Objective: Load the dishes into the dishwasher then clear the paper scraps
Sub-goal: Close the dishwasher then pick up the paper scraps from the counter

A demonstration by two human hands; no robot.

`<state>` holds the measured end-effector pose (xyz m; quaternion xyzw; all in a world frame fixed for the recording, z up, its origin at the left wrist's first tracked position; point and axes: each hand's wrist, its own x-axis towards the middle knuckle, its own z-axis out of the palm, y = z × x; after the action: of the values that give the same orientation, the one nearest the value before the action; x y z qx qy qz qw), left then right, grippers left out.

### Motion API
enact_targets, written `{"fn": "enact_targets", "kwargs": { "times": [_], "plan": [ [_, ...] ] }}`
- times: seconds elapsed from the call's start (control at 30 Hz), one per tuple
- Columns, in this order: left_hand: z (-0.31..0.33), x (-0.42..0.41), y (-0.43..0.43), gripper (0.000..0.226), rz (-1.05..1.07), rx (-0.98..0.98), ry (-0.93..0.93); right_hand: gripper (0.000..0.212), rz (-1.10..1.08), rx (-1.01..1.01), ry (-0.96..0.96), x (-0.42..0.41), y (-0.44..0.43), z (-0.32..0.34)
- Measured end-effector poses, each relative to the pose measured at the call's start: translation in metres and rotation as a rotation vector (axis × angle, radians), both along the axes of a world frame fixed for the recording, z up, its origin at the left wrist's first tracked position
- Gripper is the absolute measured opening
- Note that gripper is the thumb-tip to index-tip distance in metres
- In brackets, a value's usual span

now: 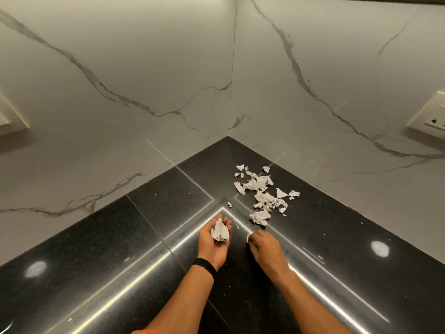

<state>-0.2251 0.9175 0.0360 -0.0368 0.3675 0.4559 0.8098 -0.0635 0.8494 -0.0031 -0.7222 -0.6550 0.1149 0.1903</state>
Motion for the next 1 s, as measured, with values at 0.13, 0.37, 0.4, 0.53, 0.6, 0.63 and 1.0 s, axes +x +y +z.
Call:
{"fn": "enact_targets", "kwargs": {
  "times": [0.13,0.37,0.4,0.53,0.6,0.63,1.0],
  "plan": [
    [-0.009,0.004,-0.007,0.022,-0.042,0.003,0.036,0.003,-0.236,0.232,0.341,-0.013,0.001,0.022],
    [-0.011,0.017,-0.016,0.027,-0.108,0.010,0.017,0.012,0.029,0.117,0.452,-0.048,0.007,0.041],
    [-0.014,0.014,-0.016,0.025,-0.100,0.017,0.017,0.011,0.032,0.103,0.490,-0.048,0.008,0.043],
    [-0.017,0.002,-0.013,0.024,-0.023,0.019,-0.052,0.019,-0.091,0.167,0.646,-0.037,0.021,0.051],
    [-0.015,-0.004,-0.015,0.024,0.017,0.012,-0.077,0.010,-0.173,0.157,0.583,-0.024,0.032,0.046],
    [-0.015,-0.007,-0.015,0.024,0.035,0.007,-0.080,0.012,-0.181,0.108,0.527,-0.018,0.038,0.041],
    [-0.020,-0.029,-0.019,0.025,0.104,0.015,0.021,0.017,-0.058,-0.029,0.055,-0.026,0.073,-0.008]
  ]
}}
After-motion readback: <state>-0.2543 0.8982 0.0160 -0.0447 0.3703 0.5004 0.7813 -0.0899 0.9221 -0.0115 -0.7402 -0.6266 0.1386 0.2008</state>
